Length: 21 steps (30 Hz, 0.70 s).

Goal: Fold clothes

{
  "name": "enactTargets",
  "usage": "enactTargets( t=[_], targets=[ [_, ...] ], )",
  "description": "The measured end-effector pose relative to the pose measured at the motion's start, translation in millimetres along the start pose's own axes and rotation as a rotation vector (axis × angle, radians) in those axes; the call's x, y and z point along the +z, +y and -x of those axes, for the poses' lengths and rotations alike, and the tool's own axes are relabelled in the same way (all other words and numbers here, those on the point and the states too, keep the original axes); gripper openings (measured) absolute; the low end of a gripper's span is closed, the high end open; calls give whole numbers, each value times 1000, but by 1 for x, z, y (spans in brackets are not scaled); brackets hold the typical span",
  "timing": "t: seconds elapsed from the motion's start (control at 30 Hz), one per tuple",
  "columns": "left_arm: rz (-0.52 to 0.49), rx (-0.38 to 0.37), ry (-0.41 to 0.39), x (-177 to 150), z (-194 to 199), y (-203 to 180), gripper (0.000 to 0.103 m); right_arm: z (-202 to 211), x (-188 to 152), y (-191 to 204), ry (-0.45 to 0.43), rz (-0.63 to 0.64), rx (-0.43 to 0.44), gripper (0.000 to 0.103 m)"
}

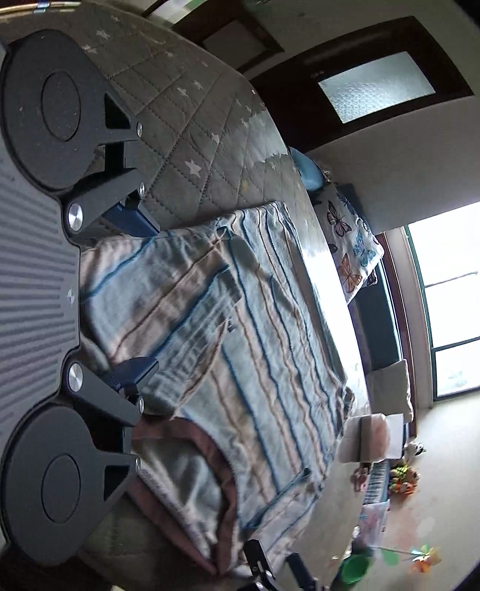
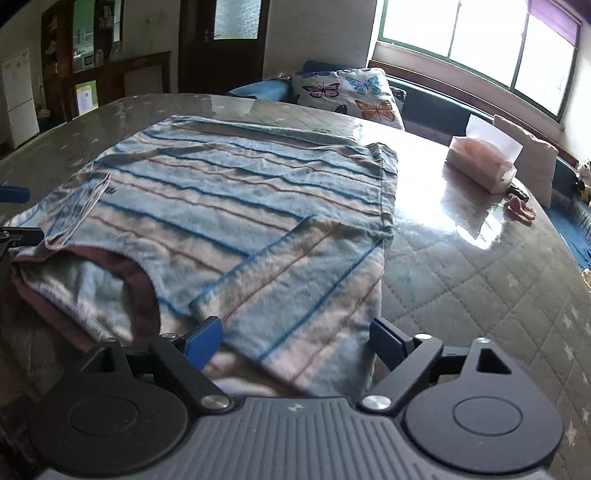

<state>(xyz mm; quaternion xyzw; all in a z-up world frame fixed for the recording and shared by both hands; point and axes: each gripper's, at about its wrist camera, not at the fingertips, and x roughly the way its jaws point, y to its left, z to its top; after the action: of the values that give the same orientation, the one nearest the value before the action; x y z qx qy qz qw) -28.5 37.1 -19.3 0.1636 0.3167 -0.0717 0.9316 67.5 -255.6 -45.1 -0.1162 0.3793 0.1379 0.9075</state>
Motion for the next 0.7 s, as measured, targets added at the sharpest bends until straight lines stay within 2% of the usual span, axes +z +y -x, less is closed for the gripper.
enactTargets(
  t=[0.27,0.4,0.47,0.57,0.63,0.7],
  targets=[
    [-49,-2,-28,-6,21,0,77,22,-10,4,-22,65,16,92],
    [-98,-44,-45,-10,35,0,77,36,-13,11,-21,138,50,91],
    [-144,-67,-49,-13,38,-3,76,41,-16,18,-14,190,79,86],
    [-207,-97,-46,-17,39,-7,69,37,-18,23,15,244,111,77],
    [-241,-113,-41,-18,38,-10,62,32,-18,23,26,262,119,75],
    [-268,-128,-36,-19,35,-10,55,29,-15,21,27,253,131,69]
  ],
)
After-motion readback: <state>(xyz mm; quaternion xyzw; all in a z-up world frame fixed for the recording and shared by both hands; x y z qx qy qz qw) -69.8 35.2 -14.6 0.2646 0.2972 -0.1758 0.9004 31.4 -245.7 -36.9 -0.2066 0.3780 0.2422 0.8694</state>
